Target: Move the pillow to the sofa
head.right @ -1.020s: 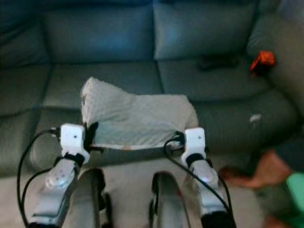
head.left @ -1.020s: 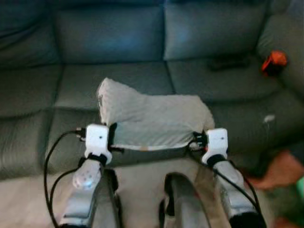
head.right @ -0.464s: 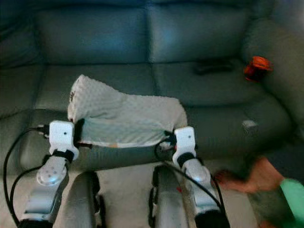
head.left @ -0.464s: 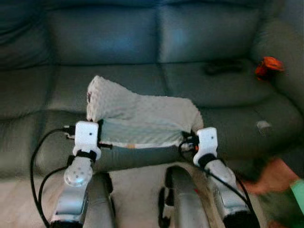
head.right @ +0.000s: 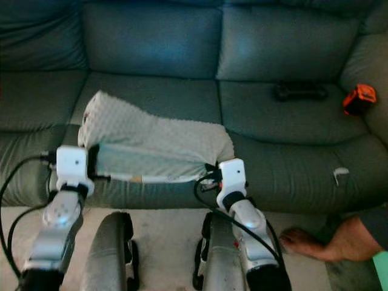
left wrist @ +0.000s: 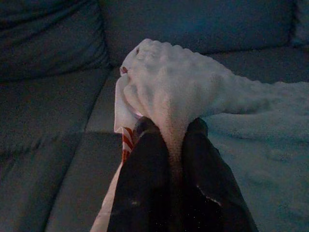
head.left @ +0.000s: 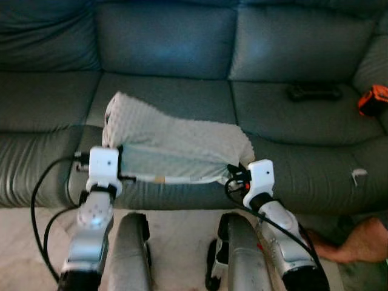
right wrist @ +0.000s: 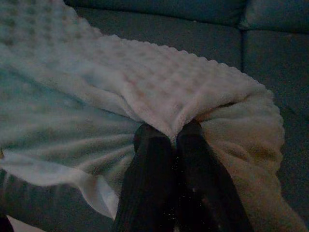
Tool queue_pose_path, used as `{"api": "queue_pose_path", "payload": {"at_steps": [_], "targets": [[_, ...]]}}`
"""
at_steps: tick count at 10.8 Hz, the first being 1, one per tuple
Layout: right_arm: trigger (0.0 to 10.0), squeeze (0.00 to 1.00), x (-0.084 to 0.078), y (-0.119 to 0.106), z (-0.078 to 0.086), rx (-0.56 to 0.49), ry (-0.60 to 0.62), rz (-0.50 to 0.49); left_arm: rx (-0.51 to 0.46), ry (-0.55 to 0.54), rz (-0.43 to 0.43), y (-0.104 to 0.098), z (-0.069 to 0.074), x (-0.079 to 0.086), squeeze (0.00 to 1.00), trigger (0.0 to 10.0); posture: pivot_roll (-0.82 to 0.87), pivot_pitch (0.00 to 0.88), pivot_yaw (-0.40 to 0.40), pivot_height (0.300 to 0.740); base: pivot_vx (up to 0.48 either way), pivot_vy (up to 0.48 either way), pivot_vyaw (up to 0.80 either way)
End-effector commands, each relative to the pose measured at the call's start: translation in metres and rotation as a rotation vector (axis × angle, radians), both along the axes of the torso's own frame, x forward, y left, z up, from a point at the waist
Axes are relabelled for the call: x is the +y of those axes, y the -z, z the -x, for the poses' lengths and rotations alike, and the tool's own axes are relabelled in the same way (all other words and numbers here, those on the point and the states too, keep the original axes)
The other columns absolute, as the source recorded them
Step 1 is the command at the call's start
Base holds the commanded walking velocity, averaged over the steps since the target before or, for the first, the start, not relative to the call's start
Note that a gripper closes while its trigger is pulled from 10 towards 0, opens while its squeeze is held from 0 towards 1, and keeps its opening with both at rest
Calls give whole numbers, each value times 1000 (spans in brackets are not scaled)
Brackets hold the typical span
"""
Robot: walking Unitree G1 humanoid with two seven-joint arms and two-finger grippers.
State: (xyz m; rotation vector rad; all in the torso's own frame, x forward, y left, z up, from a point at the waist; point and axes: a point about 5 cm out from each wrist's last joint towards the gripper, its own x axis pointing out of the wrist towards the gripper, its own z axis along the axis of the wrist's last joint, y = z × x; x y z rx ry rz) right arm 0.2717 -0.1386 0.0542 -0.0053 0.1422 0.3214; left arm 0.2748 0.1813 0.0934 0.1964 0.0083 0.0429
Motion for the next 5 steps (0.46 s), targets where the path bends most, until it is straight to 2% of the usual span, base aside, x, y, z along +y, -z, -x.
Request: {"api": "queue_pose_path", "payload": {"at_steps": [1,2,3,4,5], "targets": [[10000,0,-12,-5,-2,-14,27,-4,-22,-58,-24,-3,-2,14,0,10000,-22,270,-66,620,0,0,0],[10000,0,-14,-8,-5,-19,18,-5,-27,-82,-33,-5,-6,19,0,10000,-25,299,-68,620,0,0,0],[10000,0,-16,-18,-15,-36,-26,0,-40,-159,-96,-10,-21,36,0,10000,-34,369,-59,620,0,0,0],[10000,0,-16,-24,-26,-45,-44,20,-38,-194,-133,-13,-32,46,0,10000,-35,380,-59,620,0,0,0],[10000,0,-14,-40,-48,-80,-66,51,-34,-266,-170,-20,-47,63,0,10000,-35,415,-52,620,0,0,0]]}}
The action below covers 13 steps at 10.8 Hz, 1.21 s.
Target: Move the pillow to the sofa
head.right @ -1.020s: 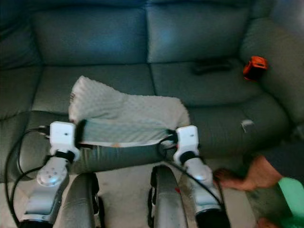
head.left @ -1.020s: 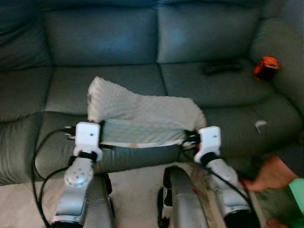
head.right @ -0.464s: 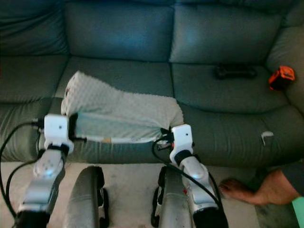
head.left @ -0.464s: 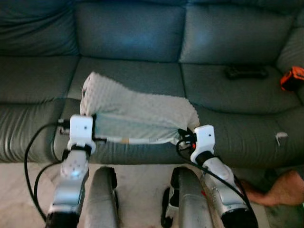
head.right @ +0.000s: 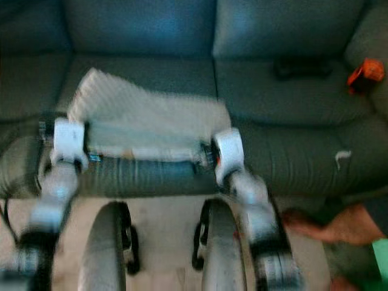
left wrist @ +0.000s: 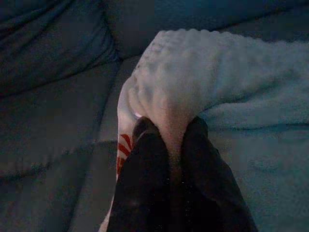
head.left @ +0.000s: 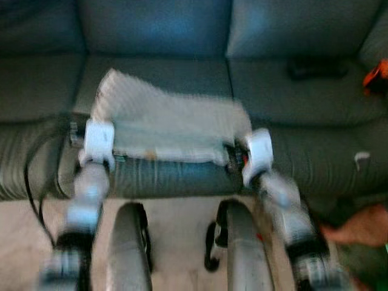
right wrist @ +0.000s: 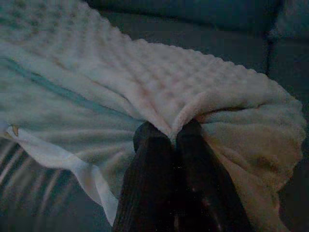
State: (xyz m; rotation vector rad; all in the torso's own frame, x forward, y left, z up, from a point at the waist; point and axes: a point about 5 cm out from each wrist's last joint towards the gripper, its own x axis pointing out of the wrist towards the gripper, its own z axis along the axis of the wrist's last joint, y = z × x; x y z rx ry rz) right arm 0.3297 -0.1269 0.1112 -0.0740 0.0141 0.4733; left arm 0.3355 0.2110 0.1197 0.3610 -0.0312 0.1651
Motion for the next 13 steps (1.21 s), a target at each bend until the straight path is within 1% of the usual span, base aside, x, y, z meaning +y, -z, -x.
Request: {"api": "queue_pose_path", "payload": {"at_steps": [1,2,3,4,5,6,7,8,9,10,11,12,13], "targets": [[10000,0,-25,8,-1,33,85,23,1,-192,3,2,7,41,0,10000,-34,432,-50,620,0,0,0],[10000,0,-24,-6,-14,-1,72,49,-12,-230,-3,-5,1,49,0,10000,-32,438,-52,620,0,0,0],[10000,0,-24,-17,-24,-35,56,94,-30,-268,-25,-10,0,58,0,10000,-26,450,-57,620,0,0,0],[10000,0,-24,-21,-29,-37,59,94,-34,-284,-32,-11,1,64,0,10000,-26,452,-60,620,0,0,0],[10000,0,-23,-22,-32,-37,50,89,-30,-323,-54,-9,5,75,0,10000,-27,453,-68,620,0,0,0],[10000,0,-21,-12,-26,-33,14,124,-21,-351,-75,-4,13,83,0,10000,-30,456,-78,620,0,0,0],[10000,0,-23,-4,-21,-18,12,130,-13,-356,-82,2,18,87,0,10000,-28,454,-82,620,0,0,0],[10000,0,-26,6,-15,5,21,121,5,-369,-76,7,23,92,0,10000,-28,453,-85,620,0,0,0],[10000,0,-25,13,-8,15,19,120,25,-372,-60,11,23,92,0,10000,-35,450,-89,620,0,0,0],[10000,796,-28,19,-3,23,36,123,40,-353,-46,14,21,88,741,10000,-37,447,-91,620,0,0,0],[10000,1000,-31,24,0,31,52,122,36,-319,-47,14,18,82,1000,10000,-40,446,-90,620,0,0,0],[10000,1000,-33,25,1,36,58,119,32,-311,-31,14,16,80,1000,10000,-40,443,-88,620,0,0,0],[10000,1000,-35,26,0,39,72,123,29,-328,-48,12,16,81,1000,10000,-40,441,-86,620,0,0,0]]}}
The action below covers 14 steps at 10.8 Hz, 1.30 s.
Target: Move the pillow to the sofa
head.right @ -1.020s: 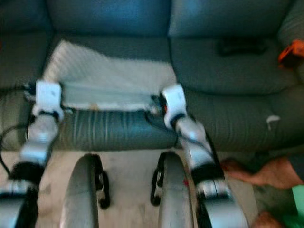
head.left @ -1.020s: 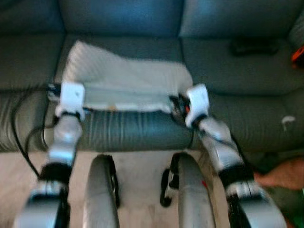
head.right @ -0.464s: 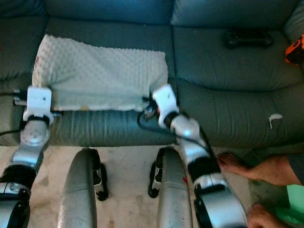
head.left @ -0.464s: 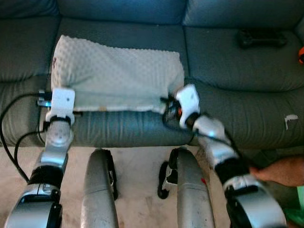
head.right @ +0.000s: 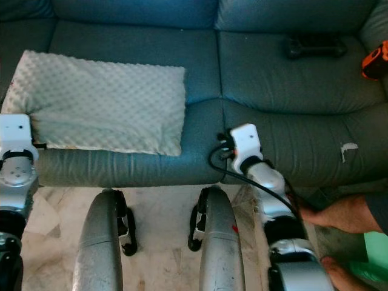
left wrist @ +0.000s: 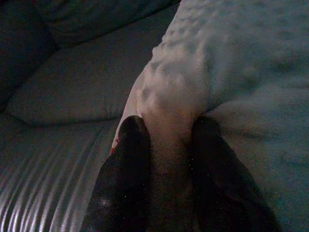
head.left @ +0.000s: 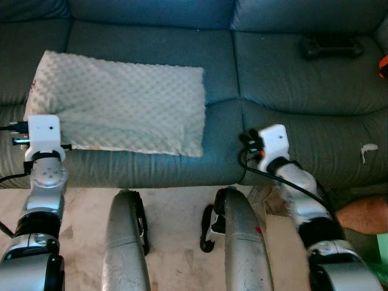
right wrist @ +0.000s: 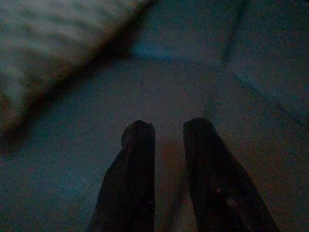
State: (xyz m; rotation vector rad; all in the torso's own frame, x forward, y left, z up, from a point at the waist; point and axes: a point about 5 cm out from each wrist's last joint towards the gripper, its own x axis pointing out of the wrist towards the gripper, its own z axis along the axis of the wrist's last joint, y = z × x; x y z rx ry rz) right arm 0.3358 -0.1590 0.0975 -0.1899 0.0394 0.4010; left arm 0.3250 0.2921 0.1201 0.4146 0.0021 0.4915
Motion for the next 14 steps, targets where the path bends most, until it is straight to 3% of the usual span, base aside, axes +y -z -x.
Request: {"api": "queue_pose_path", "payload": {"at_steps": [1,4,7,9,12,14], "targets": [[10000,1000,-7,12,6,45,25,15,41,-27,-8,10,5,3,1000,10000,-37,440,-84,620,0,0,0],[10000,1000,-6,12,5,39,47,1,44,43,59,18,5,-9,1000,10000,-32,438,-85,620,0,0,0],[10000,1000,6,-6,1,-52,52,-21,100,229,120,33,0,-45,1000,10000,-36,437,-90,620,0,0,0],[10000,1000,11,-18,-1,-109,64,-48,118,354,115,39,0,-69,1000,10000,-39,436,-91,620,0,0,0],[10000,1000,17,-39,-5,-197,72,-61,142,426,115,43,1,-79,1000,10000,-42,441,-94,620,0,0,0],[10000,1000,8,-33,-8,-149,111,-69,131,400,93,38,-3,-73,1000,10000,-41,443,-94,620,0,0,0]]}}
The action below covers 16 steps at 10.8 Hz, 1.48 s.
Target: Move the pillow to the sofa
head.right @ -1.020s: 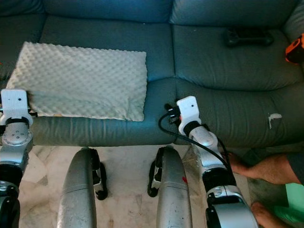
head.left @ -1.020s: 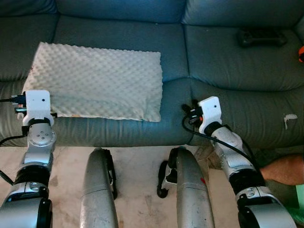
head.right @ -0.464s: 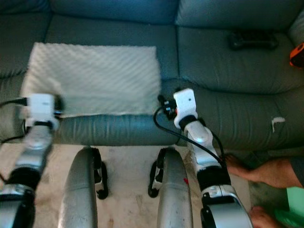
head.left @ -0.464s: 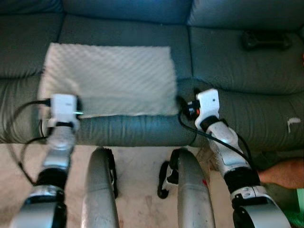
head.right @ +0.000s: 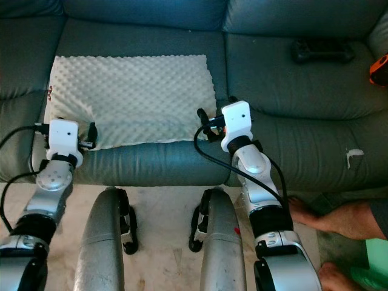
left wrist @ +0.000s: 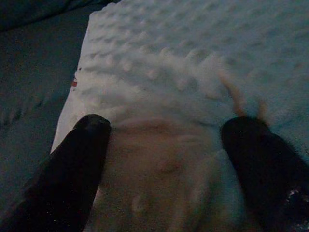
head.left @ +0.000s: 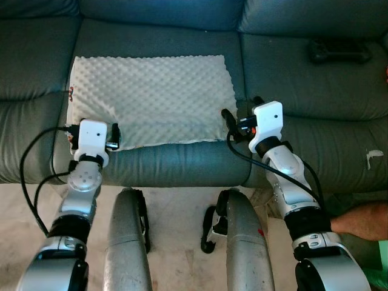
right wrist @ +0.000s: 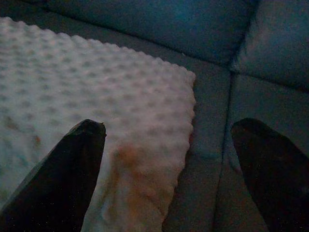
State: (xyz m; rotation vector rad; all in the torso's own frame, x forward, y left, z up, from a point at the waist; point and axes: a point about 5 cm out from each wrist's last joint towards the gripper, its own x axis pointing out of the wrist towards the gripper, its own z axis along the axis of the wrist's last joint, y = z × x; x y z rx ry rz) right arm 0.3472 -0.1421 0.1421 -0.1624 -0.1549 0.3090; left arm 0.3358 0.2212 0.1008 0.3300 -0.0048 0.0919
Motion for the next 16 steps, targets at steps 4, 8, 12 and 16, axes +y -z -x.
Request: {"api": "queue_pose_path", "payload": {"at_steps": [4,8,12,16], "targets": [[10000,1000,-4,33,11,155,38,-59,19,-29,-53,-1,-4,7,0,10000,-40,443,-88,620,0,0,0],[10000,604,0,39,12,188,42,-98,-23,-126,-107,-11,-5,25,0,10000,-44,395,-77,620,0,0,0],[10000,0,4,48,44,153,70,-146,-119,-193,-126,-18,17,31,0,10000,-50,275,-48,620,0,0,0],[10000,0,-11,58,80,134,183,-113,-13,-105,-33,16,74,-6,0,10000,-37,191,-36,620,0,0,0]]}}
